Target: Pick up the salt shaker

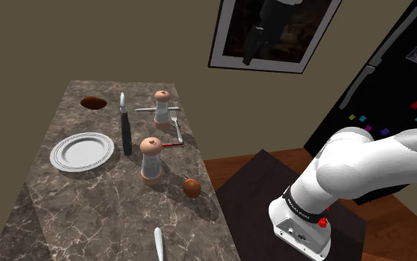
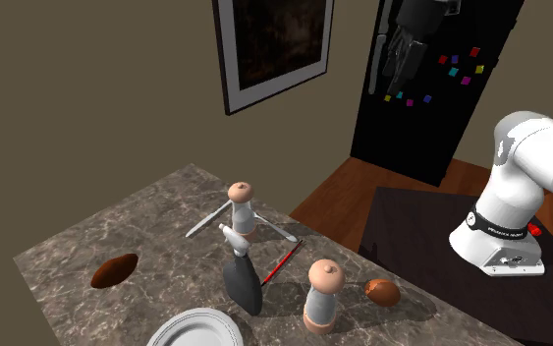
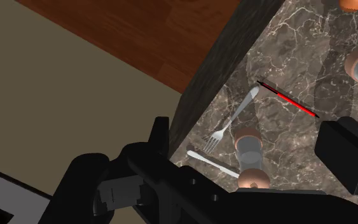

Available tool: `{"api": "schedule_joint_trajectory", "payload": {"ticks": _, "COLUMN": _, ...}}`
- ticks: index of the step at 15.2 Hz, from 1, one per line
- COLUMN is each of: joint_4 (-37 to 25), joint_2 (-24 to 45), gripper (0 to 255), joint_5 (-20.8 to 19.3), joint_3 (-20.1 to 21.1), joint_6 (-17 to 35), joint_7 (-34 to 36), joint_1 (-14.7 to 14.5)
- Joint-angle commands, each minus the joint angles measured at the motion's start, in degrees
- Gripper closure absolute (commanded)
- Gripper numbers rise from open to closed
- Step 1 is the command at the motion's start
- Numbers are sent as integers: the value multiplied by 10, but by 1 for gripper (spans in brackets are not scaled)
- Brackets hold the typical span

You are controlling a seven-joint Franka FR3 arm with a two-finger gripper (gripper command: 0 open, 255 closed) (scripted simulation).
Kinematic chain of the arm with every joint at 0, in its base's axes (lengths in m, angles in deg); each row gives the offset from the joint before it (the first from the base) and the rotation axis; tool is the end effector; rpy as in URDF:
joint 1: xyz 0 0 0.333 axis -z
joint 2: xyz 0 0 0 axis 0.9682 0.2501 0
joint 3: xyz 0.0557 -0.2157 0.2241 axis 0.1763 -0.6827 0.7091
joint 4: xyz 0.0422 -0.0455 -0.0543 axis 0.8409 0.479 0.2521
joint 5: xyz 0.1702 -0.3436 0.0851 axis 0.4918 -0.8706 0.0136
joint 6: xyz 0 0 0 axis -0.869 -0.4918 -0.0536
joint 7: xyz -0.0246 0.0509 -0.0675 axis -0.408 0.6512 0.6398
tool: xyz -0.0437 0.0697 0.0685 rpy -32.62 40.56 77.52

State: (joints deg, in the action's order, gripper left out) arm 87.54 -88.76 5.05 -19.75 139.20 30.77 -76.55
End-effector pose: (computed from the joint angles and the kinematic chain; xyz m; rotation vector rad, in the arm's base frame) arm 0.3272 0.0044 0.6089 3.0113 -0.0032 0.2346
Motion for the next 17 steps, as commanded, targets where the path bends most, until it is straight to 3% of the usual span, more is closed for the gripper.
{"api": "schedule_joint_trajectory", "payload": {"ticks": 1, "joint_4": 0, "joint_2": 0, "gripper": 0, "joint_5": 0, "joint_3": 0, "joint_6": 0, "joint_7": 0, "joint_1": 0}}
{"api": "schedule_joint_trajectory", "payload": {"ticks": 9, "joint_4": 4, "joint_2": 134, "gripper": 0, "joint_5": -4, "joint_3": 28, "joint_6": 141, "joint_7": 48, "joint_1": 1}}
{"api": "schedule_joint_trajectory", "payload": {"ticks": 17, "joint_4": -46, "joint_2": 295, "gripper": 0, "joint_5": -31, "joint_3": 55, "joint_6": 254, "joint_7": 104, "joint_1": 7}}
